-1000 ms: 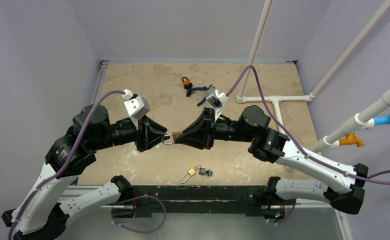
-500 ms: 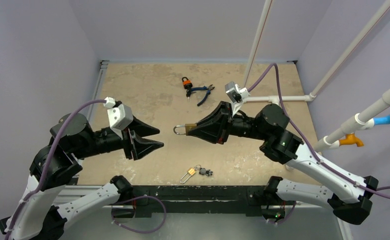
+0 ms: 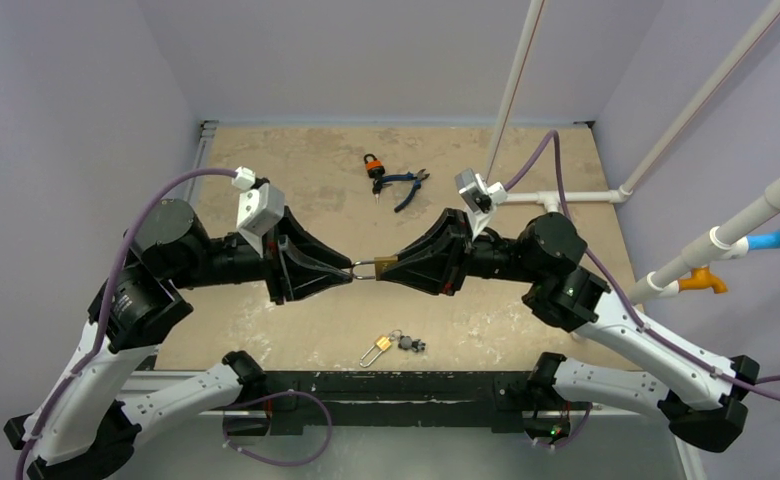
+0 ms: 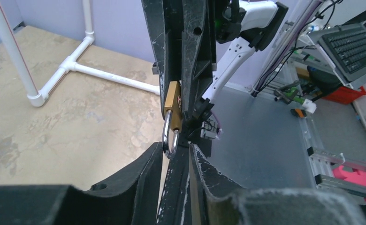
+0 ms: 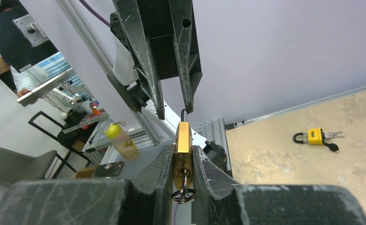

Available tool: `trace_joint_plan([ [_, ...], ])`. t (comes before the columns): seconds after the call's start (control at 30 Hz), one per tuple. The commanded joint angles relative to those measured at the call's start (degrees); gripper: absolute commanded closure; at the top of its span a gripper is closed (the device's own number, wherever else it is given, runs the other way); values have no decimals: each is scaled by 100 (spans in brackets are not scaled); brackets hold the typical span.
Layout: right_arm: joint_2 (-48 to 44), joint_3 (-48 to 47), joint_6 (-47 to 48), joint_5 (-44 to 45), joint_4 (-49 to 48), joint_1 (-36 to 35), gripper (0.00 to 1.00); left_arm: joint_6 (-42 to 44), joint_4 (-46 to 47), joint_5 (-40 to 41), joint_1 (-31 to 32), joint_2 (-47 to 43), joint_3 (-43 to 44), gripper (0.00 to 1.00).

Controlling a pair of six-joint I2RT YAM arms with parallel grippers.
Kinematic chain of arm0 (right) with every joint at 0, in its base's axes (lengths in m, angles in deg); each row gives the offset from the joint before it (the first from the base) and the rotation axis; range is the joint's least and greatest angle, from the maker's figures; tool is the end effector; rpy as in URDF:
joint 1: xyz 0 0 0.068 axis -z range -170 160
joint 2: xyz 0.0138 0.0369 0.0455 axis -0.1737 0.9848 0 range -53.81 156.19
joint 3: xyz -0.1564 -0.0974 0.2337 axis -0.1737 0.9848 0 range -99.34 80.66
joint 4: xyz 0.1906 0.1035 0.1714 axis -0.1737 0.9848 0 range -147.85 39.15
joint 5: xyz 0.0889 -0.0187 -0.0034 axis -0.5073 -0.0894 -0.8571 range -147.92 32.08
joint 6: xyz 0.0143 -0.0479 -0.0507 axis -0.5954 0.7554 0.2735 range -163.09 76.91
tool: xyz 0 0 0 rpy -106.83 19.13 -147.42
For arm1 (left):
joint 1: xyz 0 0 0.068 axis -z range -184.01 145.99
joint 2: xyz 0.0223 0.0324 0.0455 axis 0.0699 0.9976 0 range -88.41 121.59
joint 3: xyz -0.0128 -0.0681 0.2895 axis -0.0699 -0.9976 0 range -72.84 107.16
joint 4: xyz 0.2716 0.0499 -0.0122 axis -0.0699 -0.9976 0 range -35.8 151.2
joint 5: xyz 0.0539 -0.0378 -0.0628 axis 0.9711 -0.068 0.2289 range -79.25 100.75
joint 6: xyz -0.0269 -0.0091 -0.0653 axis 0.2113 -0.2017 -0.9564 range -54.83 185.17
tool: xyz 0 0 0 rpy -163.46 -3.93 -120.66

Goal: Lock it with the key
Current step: Lock the lock.

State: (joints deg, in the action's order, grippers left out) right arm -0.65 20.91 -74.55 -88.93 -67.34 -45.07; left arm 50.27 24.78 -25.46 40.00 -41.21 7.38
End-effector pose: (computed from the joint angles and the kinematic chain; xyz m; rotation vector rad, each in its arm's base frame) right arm 0.1000 0.1961 0.4692 -0.8098 1.2939 1.5939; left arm 0.0696 -0.1156 0.5114 0.9371 1.5186 -1.2758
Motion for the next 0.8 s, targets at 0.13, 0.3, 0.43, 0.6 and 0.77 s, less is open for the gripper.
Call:
trace_joint_plan([
  [0.13,-210,-155,181,202,-284,13,100,-545,776,-802,-261,276,106,79],
  [0.3,-252,-194,260,301,-197,14,100,-624,810,-1048,-352,427,151,80],
  [0.43,-286,-229,322,397,-104,14,100,-676,856,-1129,-384,470,151,84],
  [0.6,-355,-206,373,567,-14,22,100,-699,810,-1262,-393,492,130,92],
  [0.77,-434,-189,387,650,44,20,100,-675,678,-1341,-410,497,107,89],
])
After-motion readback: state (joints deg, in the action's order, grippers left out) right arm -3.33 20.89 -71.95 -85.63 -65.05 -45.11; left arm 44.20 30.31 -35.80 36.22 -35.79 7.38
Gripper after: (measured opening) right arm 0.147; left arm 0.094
